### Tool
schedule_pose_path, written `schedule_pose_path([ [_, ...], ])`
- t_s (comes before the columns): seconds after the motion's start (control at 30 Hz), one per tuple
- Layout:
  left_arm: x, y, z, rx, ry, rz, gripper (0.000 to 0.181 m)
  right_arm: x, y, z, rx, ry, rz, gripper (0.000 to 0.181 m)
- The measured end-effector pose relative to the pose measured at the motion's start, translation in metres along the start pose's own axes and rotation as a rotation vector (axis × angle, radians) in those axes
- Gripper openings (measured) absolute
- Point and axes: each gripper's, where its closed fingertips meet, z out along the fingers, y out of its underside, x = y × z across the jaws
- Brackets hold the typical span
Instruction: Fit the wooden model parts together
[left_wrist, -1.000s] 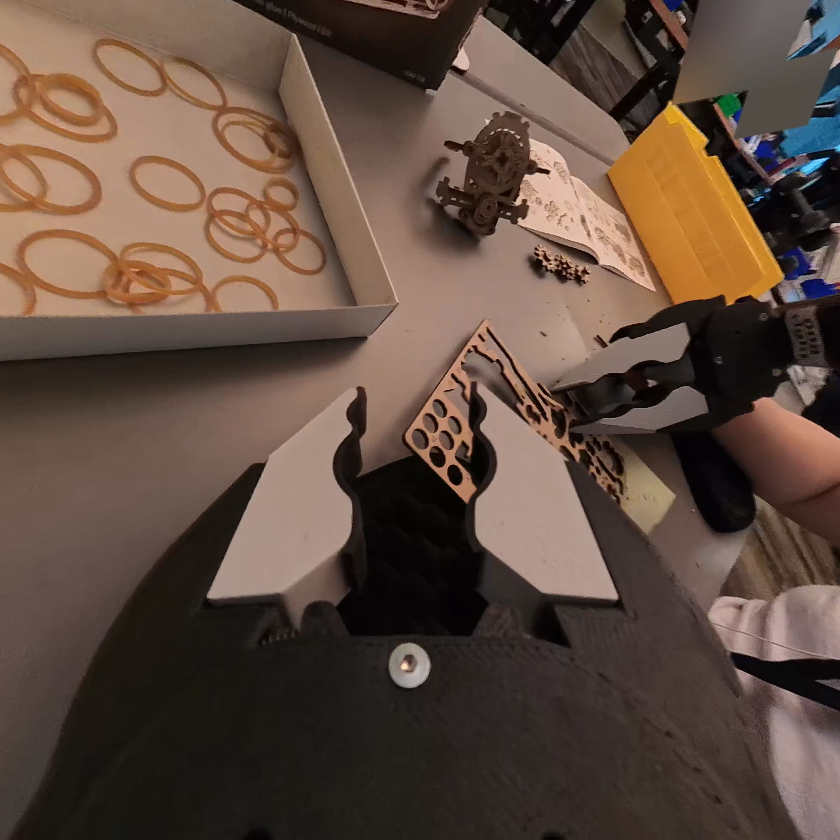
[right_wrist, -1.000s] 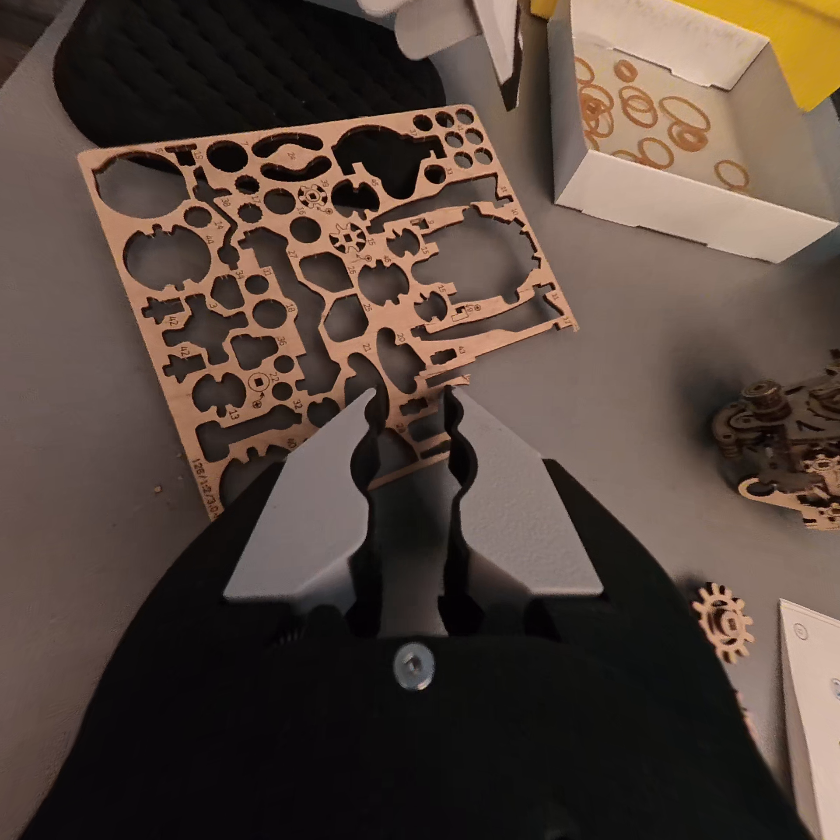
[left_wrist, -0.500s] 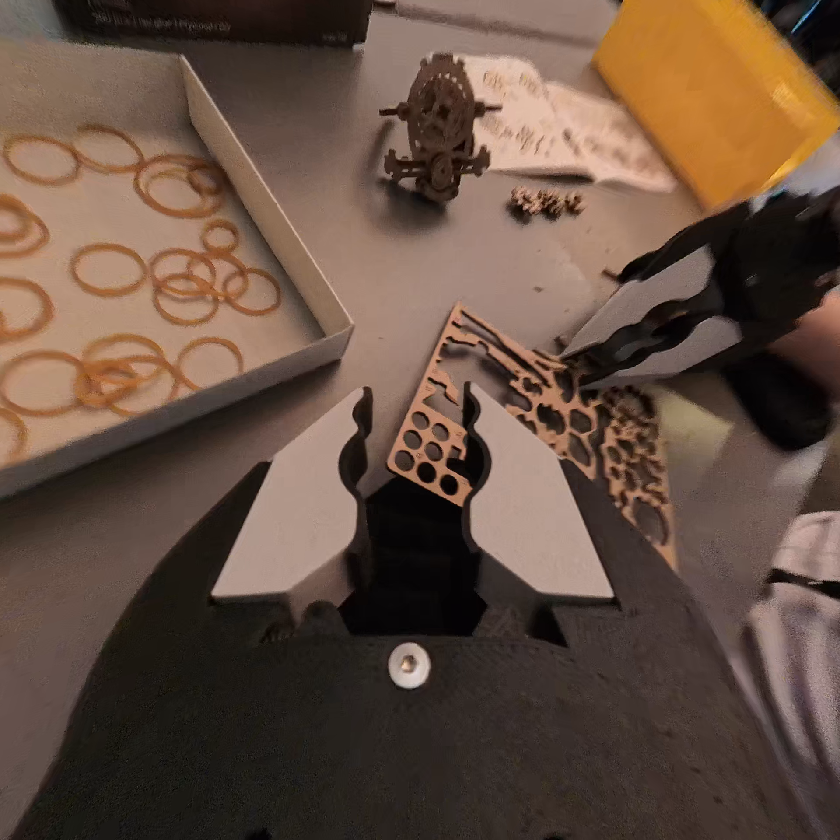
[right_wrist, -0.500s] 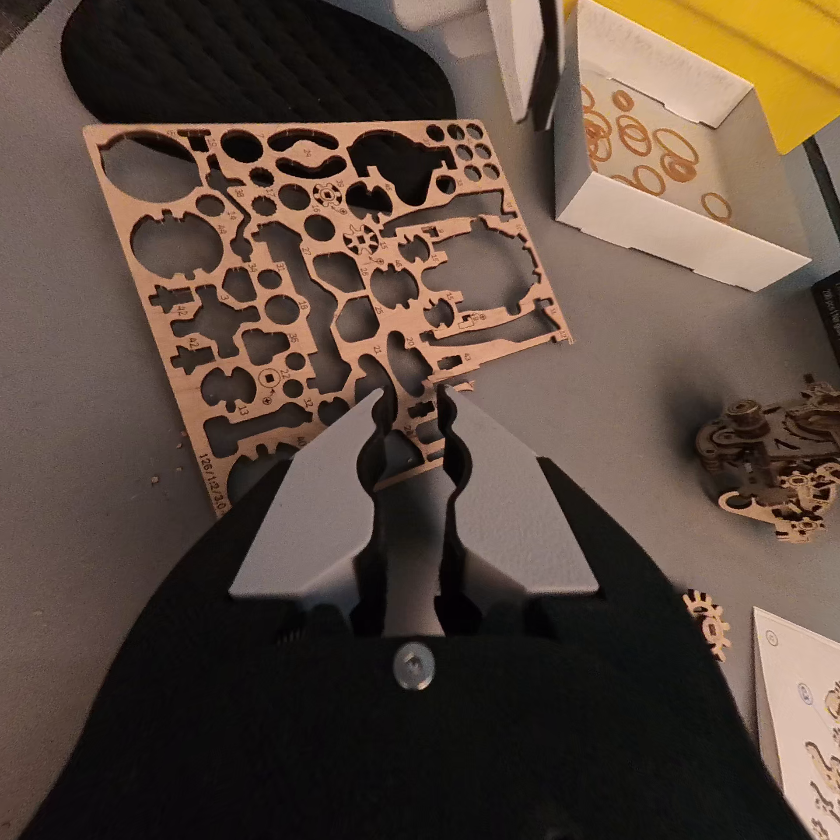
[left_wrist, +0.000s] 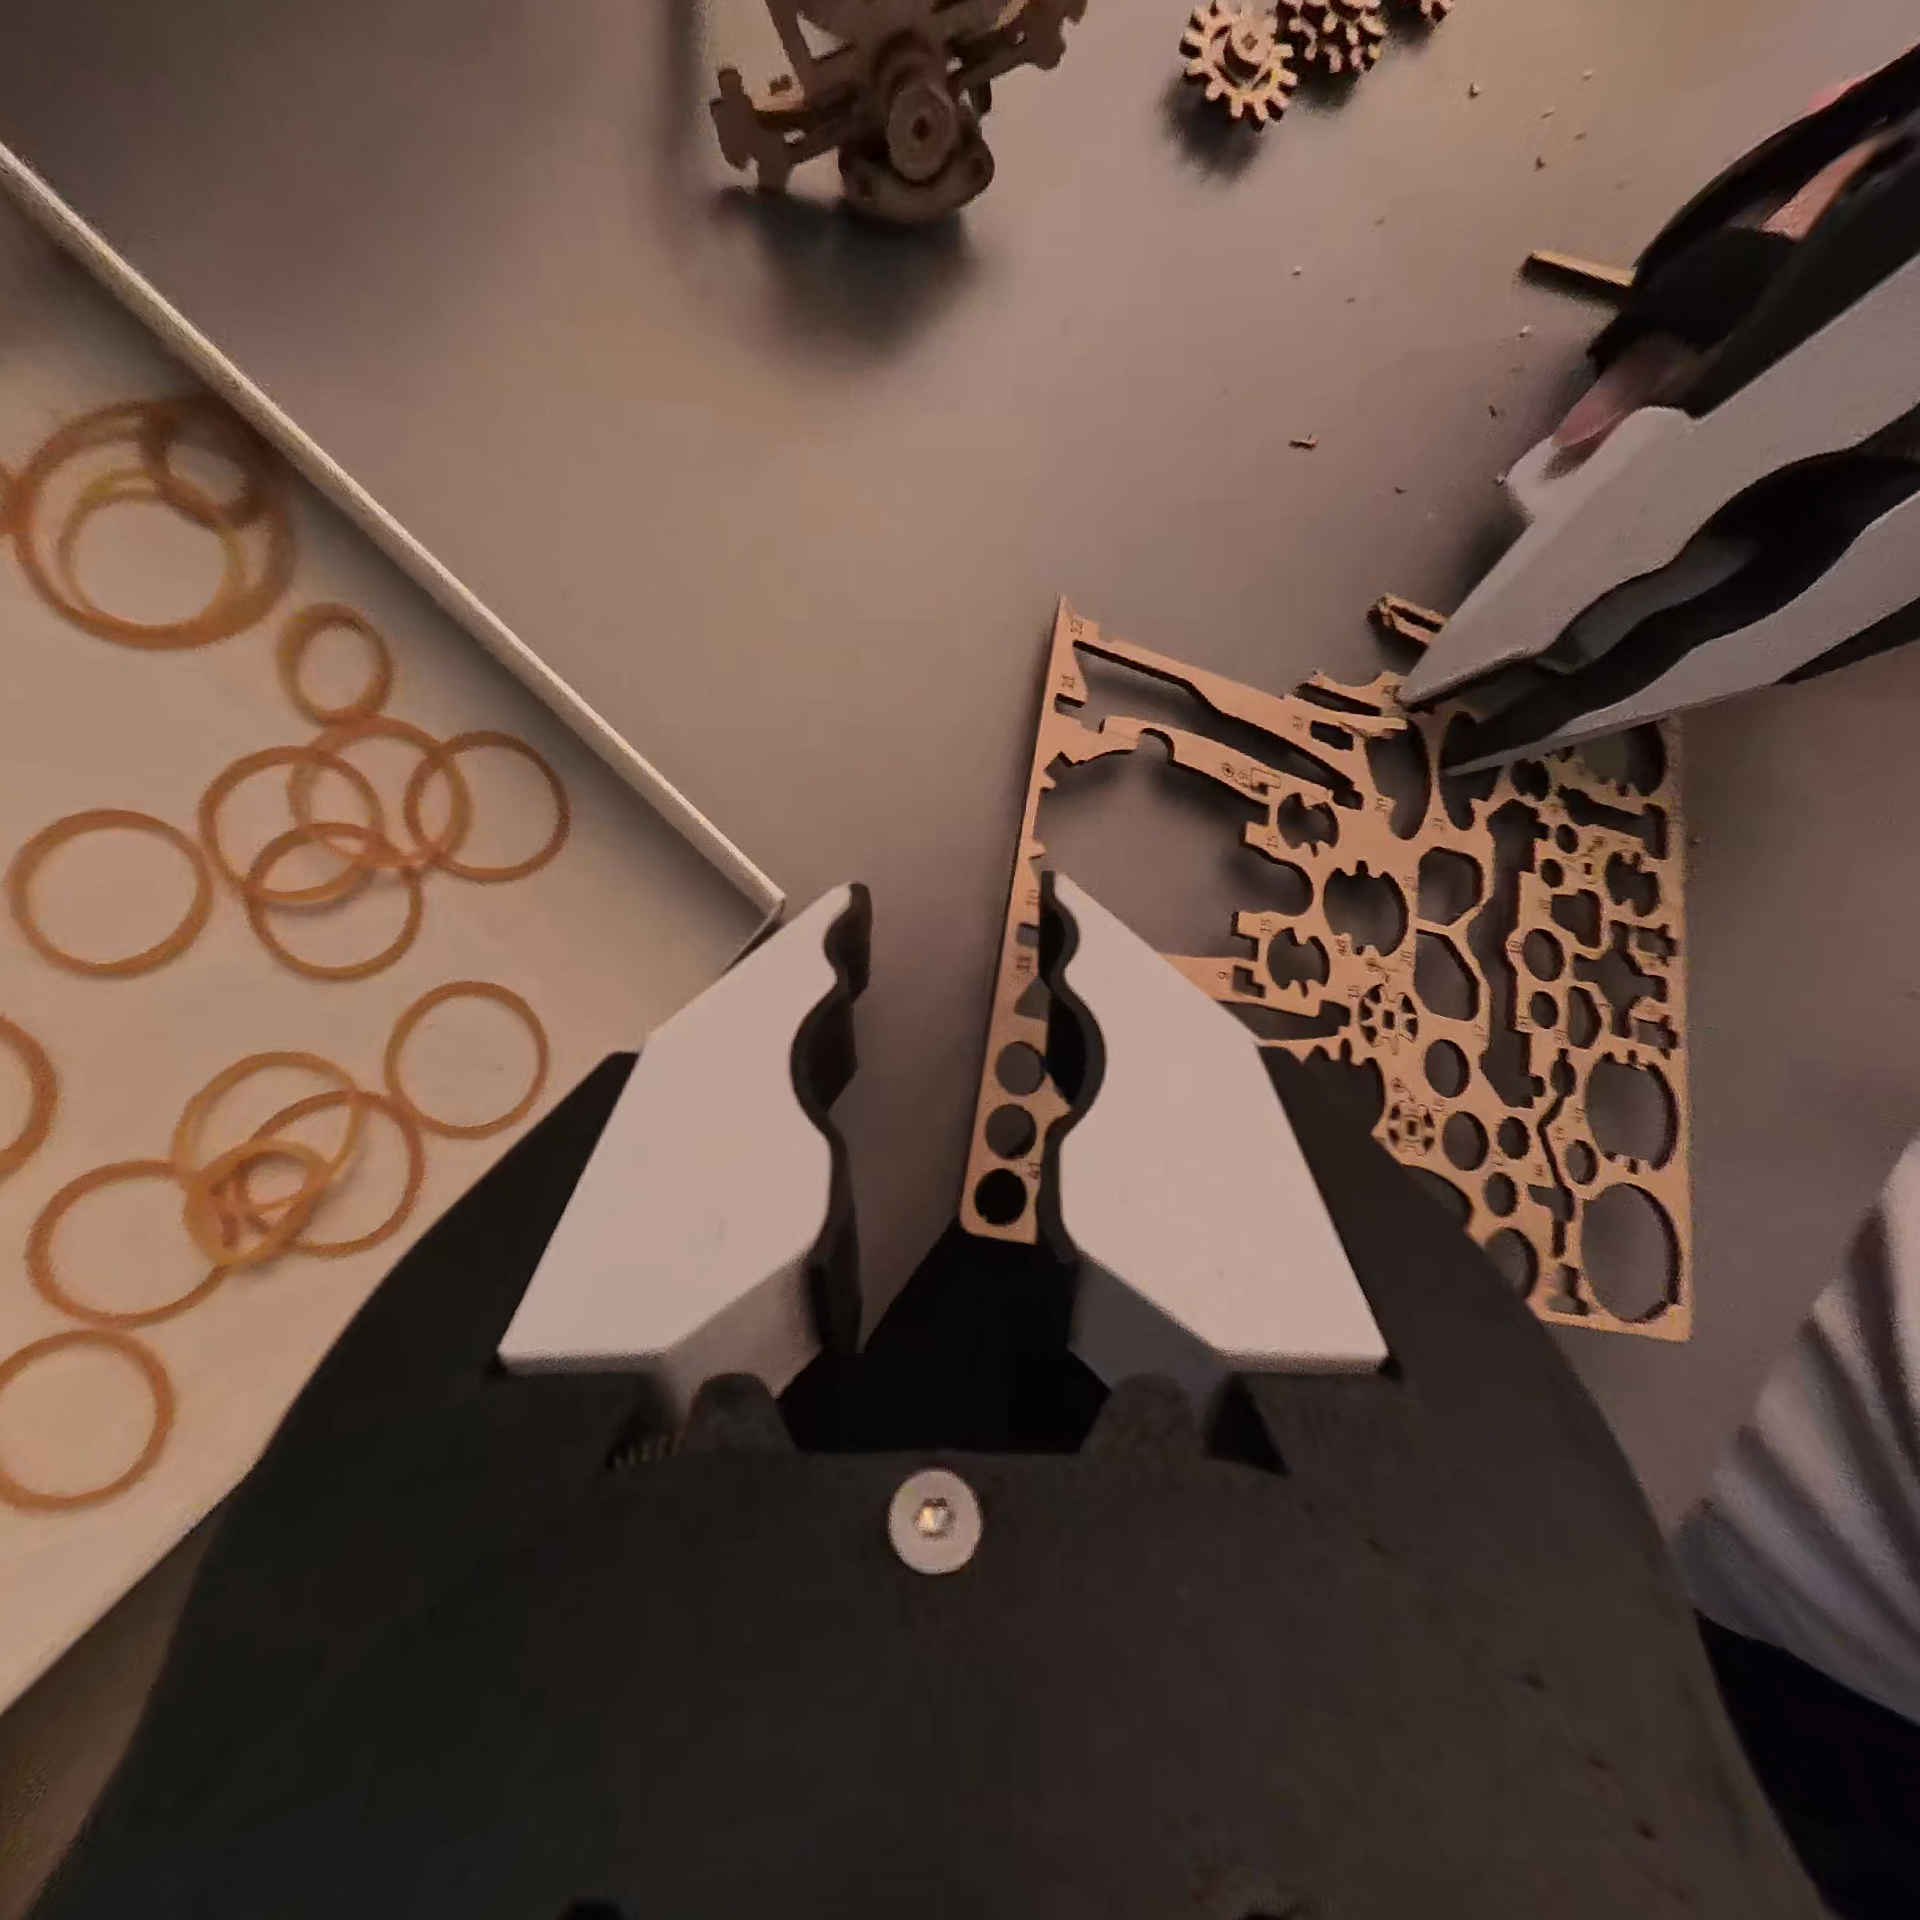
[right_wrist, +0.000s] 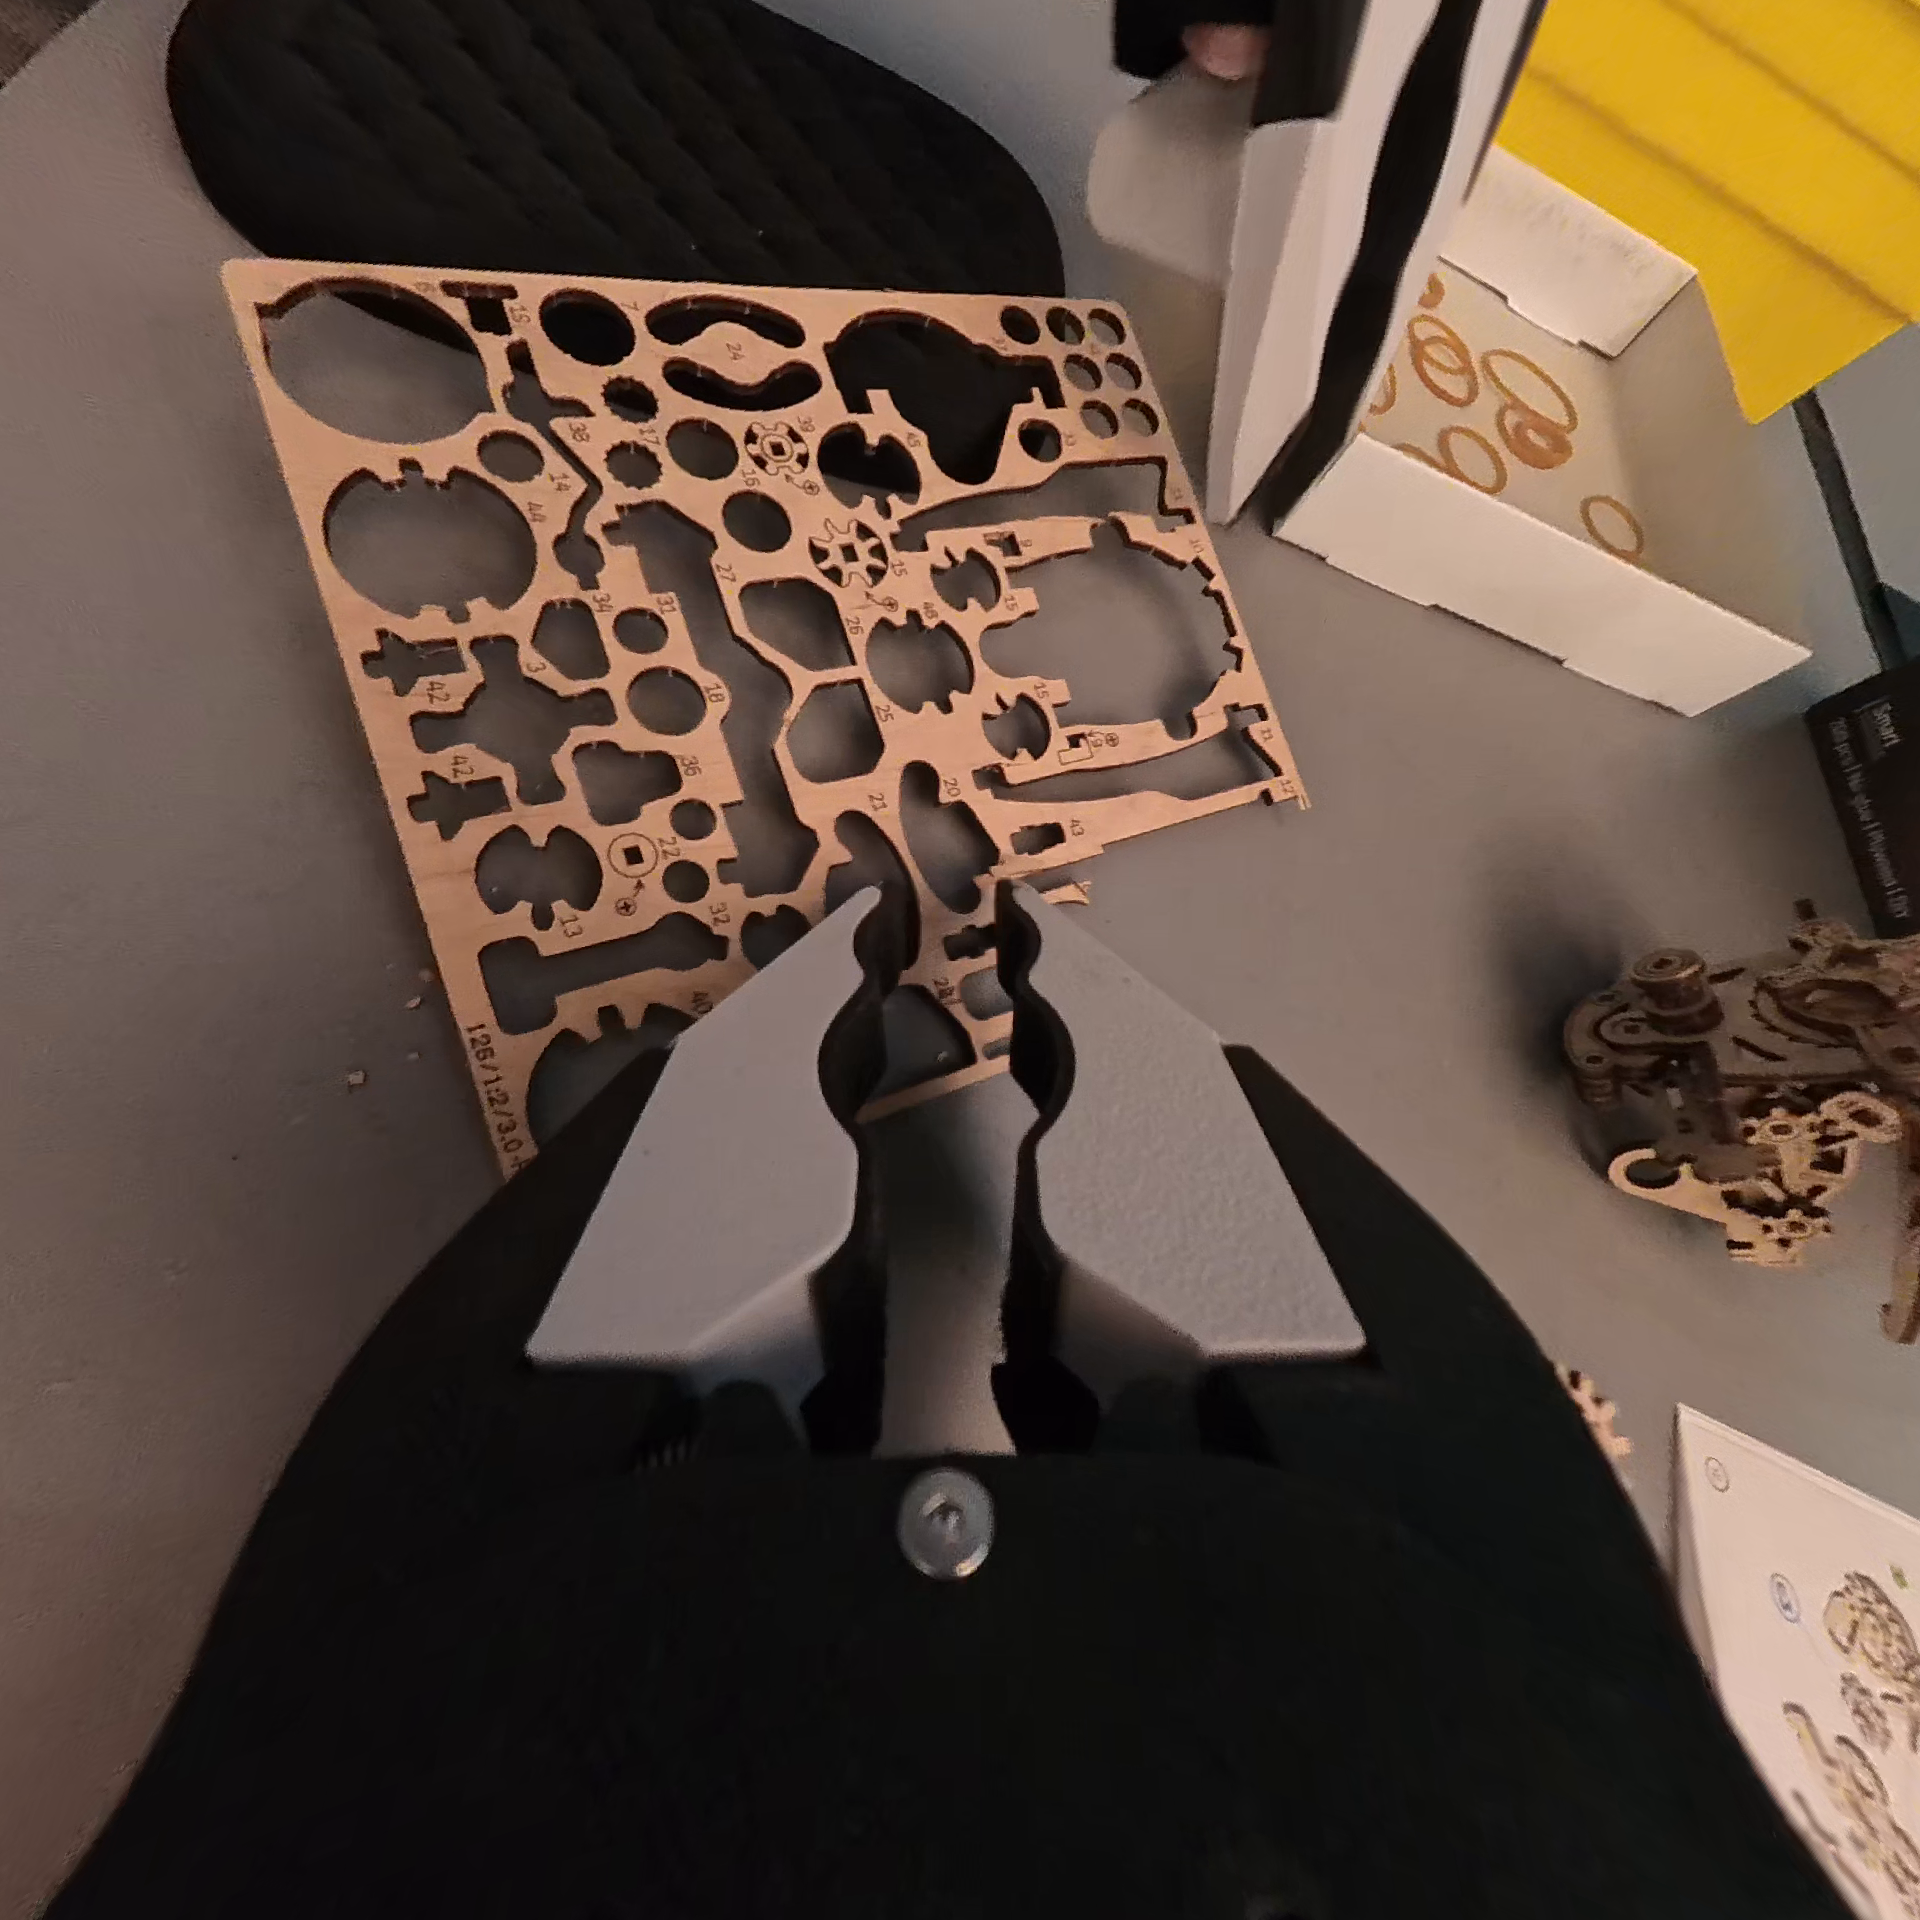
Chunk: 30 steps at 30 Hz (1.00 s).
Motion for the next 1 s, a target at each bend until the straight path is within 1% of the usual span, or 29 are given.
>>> schedule_pose_path([
  [0.03, 0.001, 0.002, 0.002, -0.029, 0.029, -0.025, 0.033, -0.001, -0.001, 0.000, 0.005, 0.003, -0.022, 0.016],
  [0.13, 0.006, 0.012, 0.006, -0.130, 0.103, -0.042, 0.034, -0.004, -0.002, 0.000, 0.007, 0.014, -0.067, 0.011],
  [0.2, 0.007, 0.014, 0.007, -0.163, 0.129, -0.034, 0.032, -0.004, -0.002, 0.000, 0.005, 0.024, -0.083, 0.008],
  [0.3, 0.012, 0.017, 0.007, -0.221, 0.189, -0.039, 0.025, -0.004, -0.002, 0.001, 0.006, 0.024, -0.088, 0.007],
  [0.37, 0.018, 0.016, 0.007, -0.242, 0.251, -0.048, 0.013, -0.003, -0.002, 0.001, 0.007, 0.021, -0.084, 0.007],
  [0.43, 0.019, 0.016, 0.007, -0.256, 0.285, -0.075, 0.011, -0.003, -0.002, 0.001, 0.007, 0.022, -0.086, 0.007],
  [0.53, 0.018, 0.011, 0.004, -0.242, 0.323, -0.108, 0.008, -0.002, -0.002, 0.000, 0.004, 0.036, -0.093, 0.008],
  [0.67, 0.019, 0.006, -0.003, -0.201, 0.309, -0.061, 0.007, 0.006, 0.000, -0.002, 0.013, 0.064, -0.058, 0.016],
  [0.73, 0.021, 0.004, -0.006, -0.193, 0.291, -0.030, 0.007, 0.011, -0.001, -0.005, 0.031, 0.056, 0.008, 0.023],
  [0.87, 0.026, -0.005, -0.014, -0.166, 0.265, 0.012, 0.006, 0.020, -0.004, -0.017, 0.084, 0.029, 0.142, 0.027],
  [1.0, 0.035, -0.018, -0.023, -0.123, 0.220, 0.102, 0.006, 0.038, -0.022, -0.038, 0.224, 0.027, 0.300, 0.029],
])
